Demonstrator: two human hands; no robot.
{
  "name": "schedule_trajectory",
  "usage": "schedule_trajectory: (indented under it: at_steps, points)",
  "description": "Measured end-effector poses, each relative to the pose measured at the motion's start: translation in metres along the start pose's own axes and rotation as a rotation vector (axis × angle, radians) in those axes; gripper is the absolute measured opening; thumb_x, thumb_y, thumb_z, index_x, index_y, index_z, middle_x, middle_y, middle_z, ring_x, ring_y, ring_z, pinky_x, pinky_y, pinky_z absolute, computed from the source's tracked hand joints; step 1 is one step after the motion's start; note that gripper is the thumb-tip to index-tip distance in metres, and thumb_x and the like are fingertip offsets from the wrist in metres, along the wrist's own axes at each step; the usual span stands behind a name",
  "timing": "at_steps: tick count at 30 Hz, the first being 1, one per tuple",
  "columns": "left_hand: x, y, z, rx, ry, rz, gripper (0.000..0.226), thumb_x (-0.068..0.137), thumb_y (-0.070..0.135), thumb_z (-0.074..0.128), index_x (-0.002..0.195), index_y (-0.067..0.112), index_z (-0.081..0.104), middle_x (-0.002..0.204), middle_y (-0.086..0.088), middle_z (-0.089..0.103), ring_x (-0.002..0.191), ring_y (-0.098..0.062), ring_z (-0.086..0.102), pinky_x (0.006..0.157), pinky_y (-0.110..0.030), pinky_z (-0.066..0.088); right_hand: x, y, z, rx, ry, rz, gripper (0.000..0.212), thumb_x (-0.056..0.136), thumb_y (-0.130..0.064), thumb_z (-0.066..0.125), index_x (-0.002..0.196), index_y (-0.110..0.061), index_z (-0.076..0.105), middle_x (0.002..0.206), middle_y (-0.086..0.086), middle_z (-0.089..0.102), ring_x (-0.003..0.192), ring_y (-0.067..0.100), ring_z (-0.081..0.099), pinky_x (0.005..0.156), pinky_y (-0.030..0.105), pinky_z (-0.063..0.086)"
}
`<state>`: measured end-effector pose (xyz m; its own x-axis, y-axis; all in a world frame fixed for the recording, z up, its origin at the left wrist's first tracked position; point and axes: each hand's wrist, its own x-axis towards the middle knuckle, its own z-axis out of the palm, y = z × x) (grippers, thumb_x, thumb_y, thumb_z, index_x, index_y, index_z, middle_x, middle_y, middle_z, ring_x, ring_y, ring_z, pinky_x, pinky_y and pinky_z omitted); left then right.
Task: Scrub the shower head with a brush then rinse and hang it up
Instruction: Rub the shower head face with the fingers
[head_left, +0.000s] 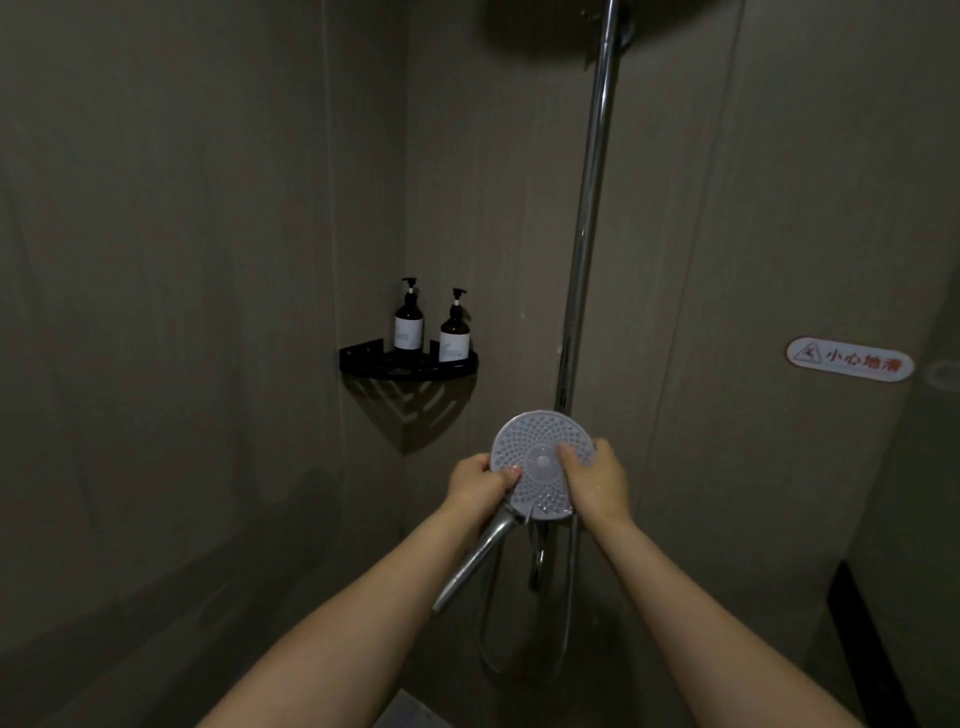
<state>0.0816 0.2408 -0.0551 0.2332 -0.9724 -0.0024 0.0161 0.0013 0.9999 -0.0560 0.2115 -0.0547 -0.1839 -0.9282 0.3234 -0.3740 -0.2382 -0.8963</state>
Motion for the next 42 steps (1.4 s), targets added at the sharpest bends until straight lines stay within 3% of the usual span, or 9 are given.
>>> schedule_trajectory:
  at_steps: [2, 5, 11, 18, 21, 24, 28, 36, 42]
  points:
    - [0.001, -0.002, -0.003, 0.005, -0.002, -0.006, 0.023, 0.086, 0.006, 0.060, 0.108, -0.001, 0.063, 0.104, -0.019, 0.069, 0.083, -0.024, 0.067, 0.068, -0.028, 0.056, 0.004, 0.000, -0.003, 0.022, 0.022, 0.003, 0.036, 0.098, -0.036, 0.036, 0.074, -0.016, 0.054, 0.067, -0.006, 0.055, 0.062, 0.010, 0.054, 0.047, 0.019, 0.035]
    - [0.004, -0.006, -0.006, 0.039, 0.007, -0.005, 0.024, 0.085, 0.006, 0.060, 0.107, -0.001, 0.063, 0.104, -0.019, 0.069, 0.082, -0.023, 0.066, 0.066, -0.026, 0.055, 0.004, 0.001, -0.004, 0.067, -0.096, 0.010, 0.025, 0.094, -0.039, 0.047, 0.090, -0.015, 0.053, 0.076, -0.007, 0.058, 0.066, 0.005, 0.057, 0.042, 0.015, 0.041]
    - [0.007, -0.007, -0.006, 0.091, 0.117, 0.057, 0.028, 0.093, 0.020, 0.050, 0.099, -0.003, 0.066, 0.106, -0.022, 0.068, 0.096, -0.029, 0.065, 0.091, -0.040, 0.052, 0.005, -0.007, 0.001, 0.091, -0.052, 0.035, 0.046, 0.100, -0.036, 0.030, 0.087, -0.006, 0.063, 0.075, 0.002, 0.058, 0.056, 0.001, 0.051, 0.040, 0.010, 0.039]
    - [0.007, 0.002, -0.003, -0.532, 0.229, -0.022, 0.021, 0.097, 0.013, 0.041, 0.110, 0.005, 0.055, 0.118, -0.023, 0.060, 0.105, -0.035, 0.060, 0.098, -0.052, 0.047, -0.013, 0.001, 0.005, 0.122, -0.406, 0.125, 0.041, 0.089, -0.054, 0.045, 0.101, -0.017, 0.057, 0.082, -0.003, 0.060, 0.064, 0.008, 0.051, 0.051, 0.019, 0.037]
    - [0.012, 0.018, -0.002, -0.750, 0.325, -0.011, 0.027, 0.097, 0.005, 0.037, 0.122, -0.001, 0.046, 0.127, -0.027, 0.053, 0.109, -0.035, 0.056, 0.102, -0.051, 0.043, -0.020, 0.016, 0.006, 0.060, -0.570, 0.156, 0.037, 0.080, -0.043, 0.065, 0.109, -0.021, 0.057, 0.097, -0.004, 0.065, 0.078, 0.006, 0.056, 0.060, 0.022, 0.037]
    - [0.017, 0.026, -0.007, -0.885, 0.343, -0.014, 0.034, 0.097, 0.001, 0.034, 0.131, 0.000, 0.038, 0.136, -0.025, 0.046, 0.122, -0.038, 0.049, 0.105, -0.053, 0.039, -0.026, 0.027, 0.006, 0.008, -0.698, 0.179, 0.022, 0.080, -0.030, 0.069, 0.099, -0.023, 0.062, 0.085, -0.007, 0.065, 0.066, 0.000, 0.061, 0.052, 0.015, 0.040]
    - [0.015, 0.022, -0.016, -0.967, 0.262, -0.040, 0.037, 0.097, 0.003, 0.037, 0.133, 0.007, 0.037, 0.135, -0.020, 0.048, 0.123, -0.034, 0.050, 0.101, -0.048, 0.043, -0.027, 0.025, 0.005, 0.092, -0.617, 0.138, 0.013, 0.089, -0.026, 0.058, 0.080, -0.022, 0.065, 0.060, -0.011, 0.063, 0.050, -0.004, 0.057, 0.042, 0.007, 0.039]
    - [0.001, -0.009, -0.025, -0.809, -0.041, -0.249, 0.026, 0.089, 0.003, 0.053, 0.115, 0.004, 0.055, 0.116, -0.018, 0.062, 0.097, -0.029, 0.063, 0.085, -0.040, 0.050, -0.031, 0.033, 0.004, 0.064, -0.603, 0.067, 0.023, 0.094, -0.029, 0.050, 0.082, -0.028, 0.070, 0.064, -0.017, 0.062, 0.056, -0.011, 0.055, 0.051, 0.006, 0.038]
    - [0.010, -0.025, -0.023, -0.835, 0.060, -0.262, 0.019, 0.090, -0.002, 0.049, 0.107, 0.002, 0.057, 0.098, -0.014, 0.063, 0.091, -0.026, 0.062, 0.083, -0.041, 0.050, -0.024, 0.051, 0.003, 0.286, -0.497, 0.319, 0.029, 0.096, -0.025, 0.044, 0.089, -0.017, 0.071, 0.063, -0.003, 0.064, 0.048, 0.003, 0.057, 0.041, 0.014, 0.039]
